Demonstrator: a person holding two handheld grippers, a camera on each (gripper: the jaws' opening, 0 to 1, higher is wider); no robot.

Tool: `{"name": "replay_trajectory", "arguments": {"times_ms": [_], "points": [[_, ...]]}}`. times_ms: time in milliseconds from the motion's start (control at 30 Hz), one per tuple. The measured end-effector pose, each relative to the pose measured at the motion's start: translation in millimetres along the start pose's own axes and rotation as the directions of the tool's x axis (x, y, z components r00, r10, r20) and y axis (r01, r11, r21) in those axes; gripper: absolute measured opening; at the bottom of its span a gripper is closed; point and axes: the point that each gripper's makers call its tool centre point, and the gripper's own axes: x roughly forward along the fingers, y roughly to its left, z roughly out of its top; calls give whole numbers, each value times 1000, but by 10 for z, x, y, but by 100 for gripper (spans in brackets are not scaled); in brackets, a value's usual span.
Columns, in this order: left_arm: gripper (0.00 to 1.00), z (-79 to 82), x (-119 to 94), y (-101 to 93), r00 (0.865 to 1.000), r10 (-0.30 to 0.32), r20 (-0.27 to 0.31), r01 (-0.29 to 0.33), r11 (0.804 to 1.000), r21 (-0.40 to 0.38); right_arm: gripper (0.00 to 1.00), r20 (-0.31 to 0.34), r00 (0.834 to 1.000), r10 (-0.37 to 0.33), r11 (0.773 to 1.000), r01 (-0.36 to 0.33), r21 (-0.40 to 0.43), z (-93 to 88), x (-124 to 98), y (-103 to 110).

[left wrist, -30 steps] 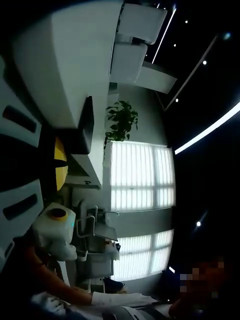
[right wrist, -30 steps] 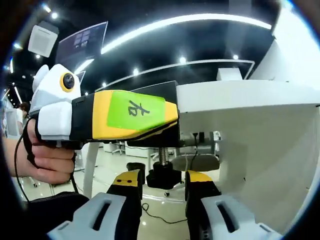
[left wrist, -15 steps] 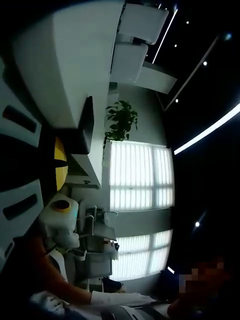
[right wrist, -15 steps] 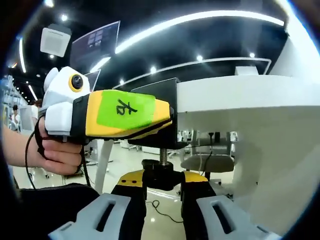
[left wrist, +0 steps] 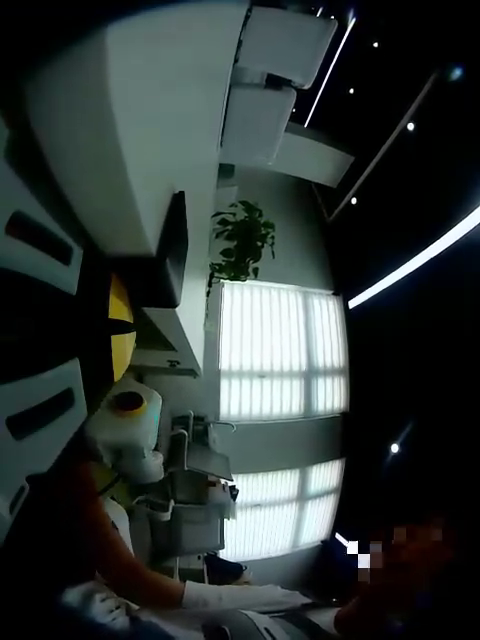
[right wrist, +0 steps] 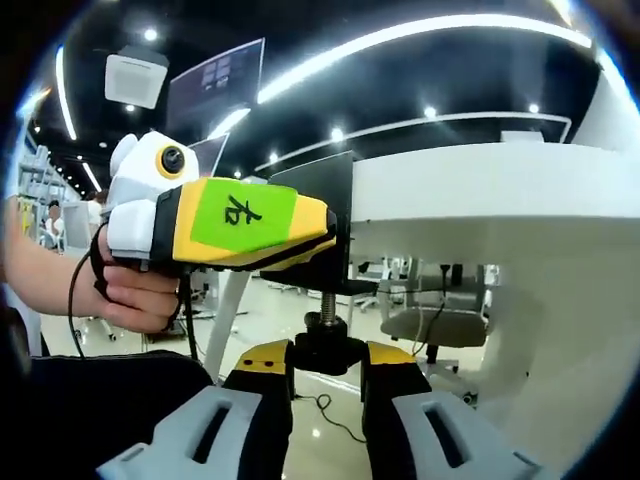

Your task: Clamp the fixed fixture on the desktop, loosen the retaining clip, secure it to the edge of the desk, and tighten the retaining clip.

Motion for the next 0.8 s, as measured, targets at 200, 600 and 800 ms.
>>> {"name": "replay_trajectory", "arguments": {"times_ms": [200,600,800], "points": [[1,-2,3,-29,1000,-3,4,3,1000,-4,30,0,990,-140,989,140,51,-89,-94,7],[1,1,-11,21,1000,1,-1,-1,1000,0,30,24,981,-191,981,190,34,42,21,-5],[1,2,-8,19,1000,-1,-1,1,1000,-1,24,20,980,-197,980,196,37,21,30,-20]]}}
